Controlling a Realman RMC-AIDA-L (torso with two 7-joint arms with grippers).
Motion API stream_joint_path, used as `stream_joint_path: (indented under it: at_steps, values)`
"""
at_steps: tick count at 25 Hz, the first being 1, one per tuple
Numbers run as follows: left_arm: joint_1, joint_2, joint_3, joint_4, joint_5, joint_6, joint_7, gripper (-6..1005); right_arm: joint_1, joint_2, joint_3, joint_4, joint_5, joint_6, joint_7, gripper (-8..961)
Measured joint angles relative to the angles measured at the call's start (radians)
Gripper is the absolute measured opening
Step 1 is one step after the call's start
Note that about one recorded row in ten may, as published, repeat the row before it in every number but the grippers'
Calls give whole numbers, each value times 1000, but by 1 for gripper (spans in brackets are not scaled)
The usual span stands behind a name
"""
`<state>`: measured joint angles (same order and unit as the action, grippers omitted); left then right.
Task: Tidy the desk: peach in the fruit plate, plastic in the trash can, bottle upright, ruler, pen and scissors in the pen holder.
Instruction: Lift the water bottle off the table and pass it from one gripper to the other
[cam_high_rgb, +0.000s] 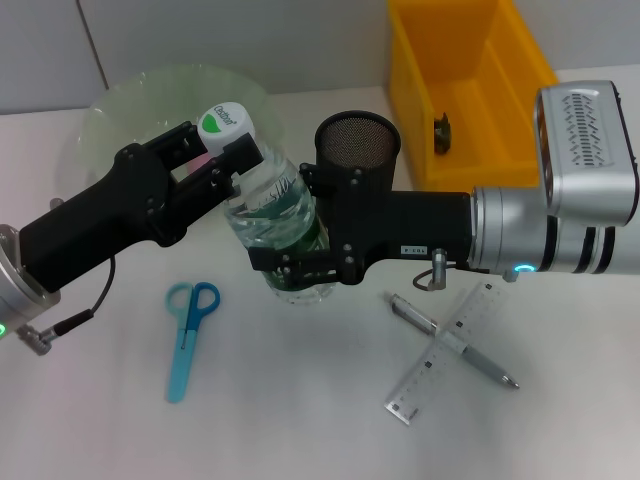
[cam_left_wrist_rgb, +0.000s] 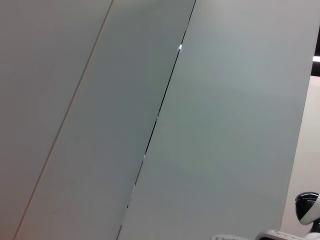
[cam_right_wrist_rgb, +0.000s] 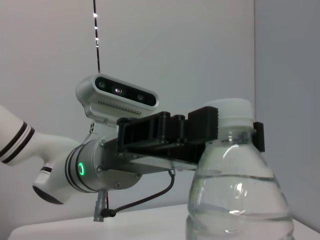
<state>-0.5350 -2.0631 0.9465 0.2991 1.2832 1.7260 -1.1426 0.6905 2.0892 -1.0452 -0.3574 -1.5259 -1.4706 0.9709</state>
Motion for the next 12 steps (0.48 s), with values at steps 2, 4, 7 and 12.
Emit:
stream_joint_path:
  at_steps: [2,4,7,12]
  values:
    - [0,0,0,0,0,-1,0,450,1,0,-1,0,0,1,0,817]
    - [-1,0,0,0,0,-4,0,449,3,0,-4,0,0,5,0,817]
    - [-1,0,0,0,0,-7,0,449,8,0,-14,0,-5,14,11,817]
    - [-1,0,0,0,0,-11,0,448,9,-1,-28,-4,-2,26,14,817]
